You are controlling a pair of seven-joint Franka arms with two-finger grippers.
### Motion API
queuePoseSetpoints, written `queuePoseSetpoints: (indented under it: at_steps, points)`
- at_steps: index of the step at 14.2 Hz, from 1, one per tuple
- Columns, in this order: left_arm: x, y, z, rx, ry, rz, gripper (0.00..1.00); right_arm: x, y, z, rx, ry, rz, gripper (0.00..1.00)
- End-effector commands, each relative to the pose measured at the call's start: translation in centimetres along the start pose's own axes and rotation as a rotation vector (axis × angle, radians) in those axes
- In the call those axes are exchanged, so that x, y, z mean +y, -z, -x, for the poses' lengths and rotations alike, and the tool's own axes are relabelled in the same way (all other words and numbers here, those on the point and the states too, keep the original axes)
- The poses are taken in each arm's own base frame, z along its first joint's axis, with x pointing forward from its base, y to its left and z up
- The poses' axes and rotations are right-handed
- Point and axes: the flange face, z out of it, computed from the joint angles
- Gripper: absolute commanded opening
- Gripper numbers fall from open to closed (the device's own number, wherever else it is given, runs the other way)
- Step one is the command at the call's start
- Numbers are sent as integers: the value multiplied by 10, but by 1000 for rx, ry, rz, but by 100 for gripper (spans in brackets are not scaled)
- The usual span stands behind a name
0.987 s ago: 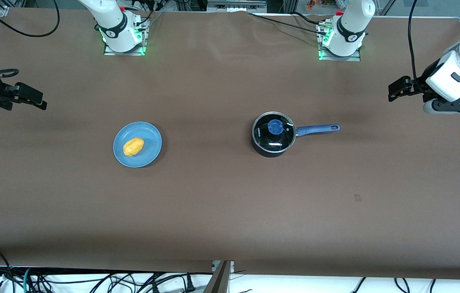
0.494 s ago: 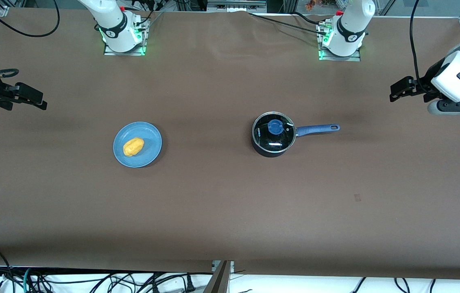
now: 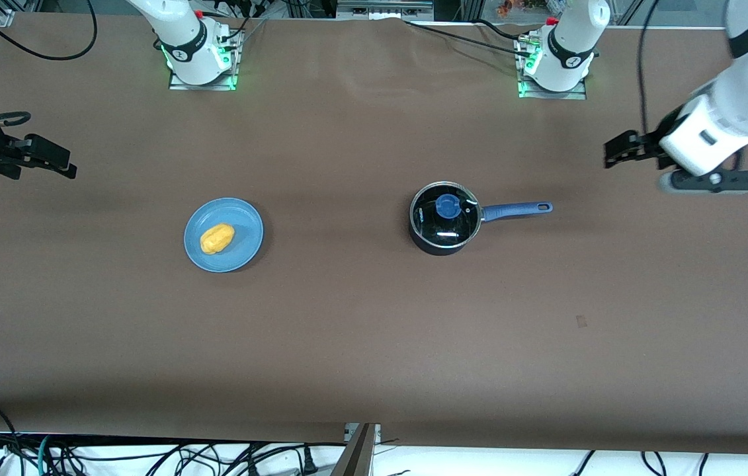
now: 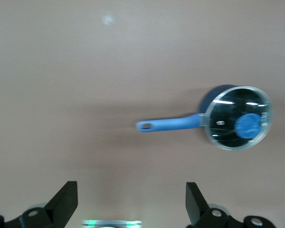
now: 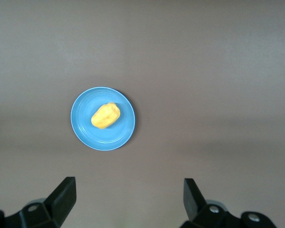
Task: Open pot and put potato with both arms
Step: 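Move the left gripper toward the glass lid on the saucepan, then lower the left gripper onto the lid knob while the right gripper reaches the potato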
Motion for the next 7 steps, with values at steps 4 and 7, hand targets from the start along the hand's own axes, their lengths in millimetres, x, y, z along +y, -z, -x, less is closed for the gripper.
queuePoseSetpoints:
  at_steps: [4,7]
  points:
    - [98,-71,-26,-44,166,131,100,-1,5,-4,9,10,-16,100]
    - [159,-109,-22,-37,189,154,100,-4,-4,-10,6,19,-16,100]
